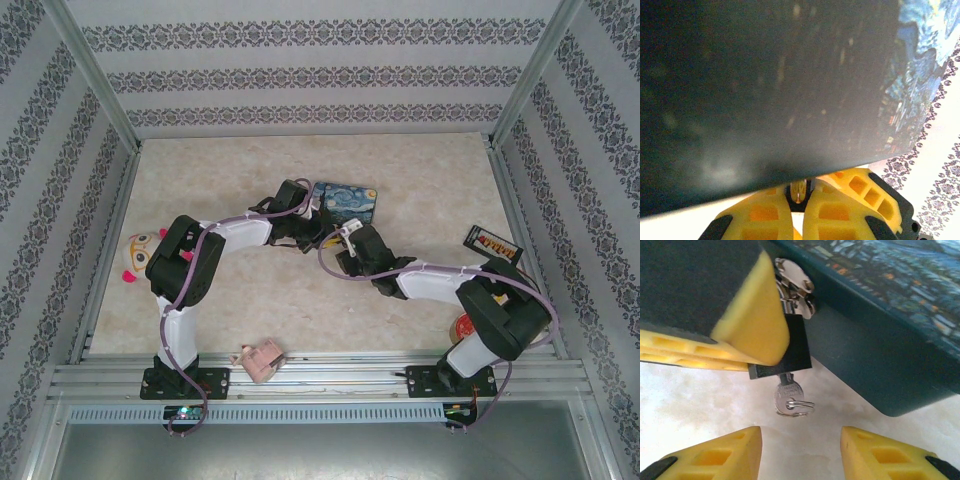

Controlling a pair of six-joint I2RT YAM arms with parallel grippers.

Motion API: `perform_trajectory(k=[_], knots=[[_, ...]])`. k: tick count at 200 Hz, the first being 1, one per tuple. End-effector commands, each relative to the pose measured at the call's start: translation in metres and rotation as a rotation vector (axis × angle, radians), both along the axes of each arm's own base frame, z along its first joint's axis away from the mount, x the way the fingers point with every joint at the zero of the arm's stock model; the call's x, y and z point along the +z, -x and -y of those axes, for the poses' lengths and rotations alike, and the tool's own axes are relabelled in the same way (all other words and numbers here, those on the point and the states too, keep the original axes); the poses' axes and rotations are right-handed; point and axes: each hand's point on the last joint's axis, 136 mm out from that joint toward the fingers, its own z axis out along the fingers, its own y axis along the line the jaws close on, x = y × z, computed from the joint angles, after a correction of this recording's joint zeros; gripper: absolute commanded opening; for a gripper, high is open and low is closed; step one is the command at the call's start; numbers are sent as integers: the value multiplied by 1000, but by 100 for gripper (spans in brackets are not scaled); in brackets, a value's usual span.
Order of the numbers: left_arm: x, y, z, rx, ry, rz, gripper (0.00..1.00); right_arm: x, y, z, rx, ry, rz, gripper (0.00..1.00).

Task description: Unlock the padlock with the key

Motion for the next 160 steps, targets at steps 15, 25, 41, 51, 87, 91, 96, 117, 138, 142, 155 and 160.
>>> perform_trajectory(k=[15, 25, 41, 51, 87, 91, 96, 117, 138, 142, 155, 160], knots=[[41, -4, 7, -44, 77, 64, 0, 0, -14, -5, 7, 61, 33, 46], [41, -4, 7, -47, 80, 64, 0, -1, -17, -5, 2, 72, 37, 45], [41, -3, 8, -52, 81, 58, 0, -3, -22, -5, -9, 85, 41, 44], [40, -2, 7, -53, 79, 54, 0, -4, -24, -5, -10, 86, 39, 43], [35, 1, 7, -58, 78, 39, 0, -4, -30, -10, 8, 78, 45, 30], [35, 1, 7, -60, 79, 38, 0, -4, -30, -11, 11, 75, 45, 29], [34, 1, 7, -61, 77, 37, 0, -3, -31, -12, 16, 67, 44, 27], [32, 2, 7, -65, 74, 33, 0, 3, -31, -14, 41, 5, 32, 20], [31, 3, 9, -73, 76, 29, 0, 9, -29, -18, 84, -114, -4, 11], [31, 3, 9, -74, 79, 28, 0, 11, -28, -18, 95, -141, -15, 10], [30, 4, 10, -78, 80, 25, 0, 16, -26, -20, 131, -222, -48, 4], [30, 4, 11, -80, 82, 26, 0, 17, -24, -21, 150, -256, -67, 2]])
